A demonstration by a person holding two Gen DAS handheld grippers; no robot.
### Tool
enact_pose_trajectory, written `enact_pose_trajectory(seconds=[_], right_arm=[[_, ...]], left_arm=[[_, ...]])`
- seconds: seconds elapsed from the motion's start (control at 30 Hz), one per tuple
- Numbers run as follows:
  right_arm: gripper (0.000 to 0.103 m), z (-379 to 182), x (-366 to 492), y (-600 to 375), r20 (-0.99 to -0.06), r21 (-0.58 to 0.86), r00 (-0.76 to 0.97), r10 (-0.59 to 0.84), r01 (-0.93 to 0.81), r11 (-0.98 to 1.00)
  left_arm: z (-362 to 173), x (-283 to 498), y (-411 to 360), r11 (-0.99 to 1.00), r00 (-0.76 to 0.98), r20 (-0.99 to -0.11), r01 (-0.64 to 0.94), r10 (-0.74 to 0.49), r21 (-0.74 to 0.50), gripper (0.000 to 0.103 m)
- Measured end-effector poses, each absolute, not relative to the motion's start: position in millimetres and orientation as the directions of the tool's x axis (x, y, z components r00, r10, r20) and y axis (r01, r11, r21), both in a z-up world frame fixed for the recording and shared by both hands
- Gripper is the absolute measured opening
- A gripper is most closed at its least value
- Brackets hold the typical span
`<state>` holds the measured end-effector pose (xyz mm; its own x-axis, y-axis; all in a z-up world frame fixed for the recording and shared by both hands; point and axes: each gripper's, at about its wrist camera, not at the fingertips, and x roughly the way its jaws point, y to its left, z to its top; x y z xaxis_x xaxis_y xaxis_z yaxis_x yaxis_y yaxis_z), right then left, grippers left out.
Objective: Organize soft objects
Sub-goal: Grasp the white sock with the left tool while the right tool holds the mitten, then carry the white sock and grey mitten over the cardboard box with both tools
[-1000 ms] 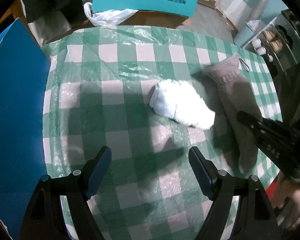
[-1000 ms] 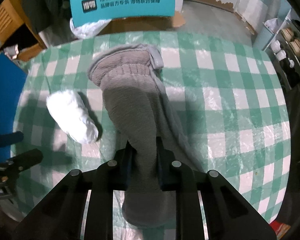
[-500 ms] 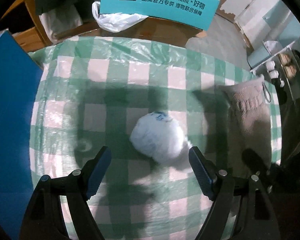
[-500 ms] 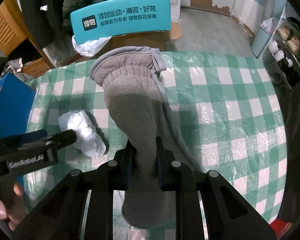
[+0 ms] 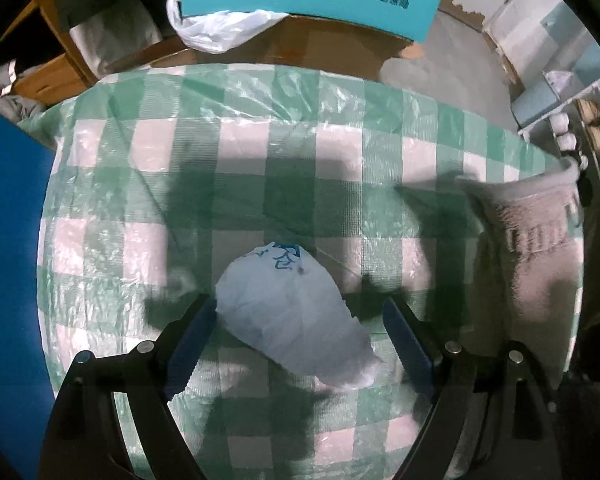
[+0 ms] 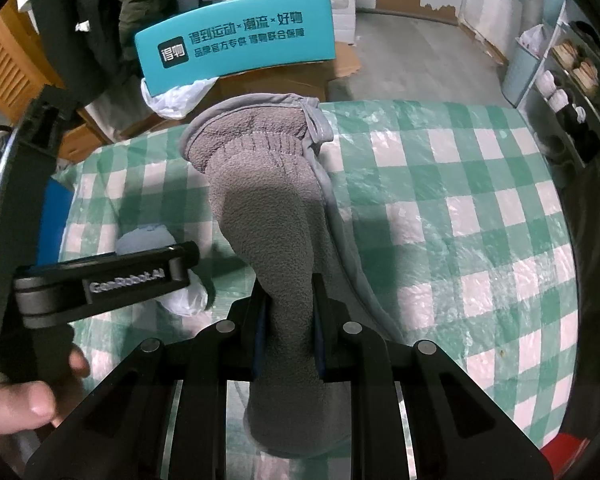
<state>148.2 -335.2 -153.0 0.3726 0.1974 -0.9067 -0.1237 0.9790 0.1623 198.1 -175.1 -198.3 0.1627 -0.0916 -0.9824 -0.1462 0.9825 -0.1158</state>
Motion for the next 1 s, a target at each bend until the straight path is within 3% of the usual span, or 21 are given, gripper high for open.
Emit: enact_pose_trajectory(seconds=[0.13, 0.23, 0.43, 1.0], right_arm=[[0.016, -151.6, 147.2, -337.0, -0.906, 0.168, 0.372, 0.201, -0.121, 0.978], [0.016, -149.9, 146.4, -339.0, -0.904, 0.175, 0.374, 0.207, -0.118, 0.977], [0.016, -147.2, 144.8, -339.4, -0.902, 0.18, 0.376, 0.213, -0.121, 0.976], [0.016, -123.3, 134.6, -329.3, -0.886, 0.178, 0.406, 0.223, -0.147, 0.973]], left_arm=[[-203.8, 197.3, -176.3, 0.984, 0.153, -0.984, -0.141, -0.091, -0.112, 0.085], [-206.3, 193.7, -178.3, 0.988, 0.151, -0.985, -0.118, -0.079, -0.098, 0.073], [-202.8, 185.7, -182.5, 0.994, 0.177, -0.981, -0.057, -0.082, -0.094, 0.067], [-161.0, 164.1, -167.9, 0.996, 0.254, -0.963, 0.037, -0.087, -0.08, 0.065]])
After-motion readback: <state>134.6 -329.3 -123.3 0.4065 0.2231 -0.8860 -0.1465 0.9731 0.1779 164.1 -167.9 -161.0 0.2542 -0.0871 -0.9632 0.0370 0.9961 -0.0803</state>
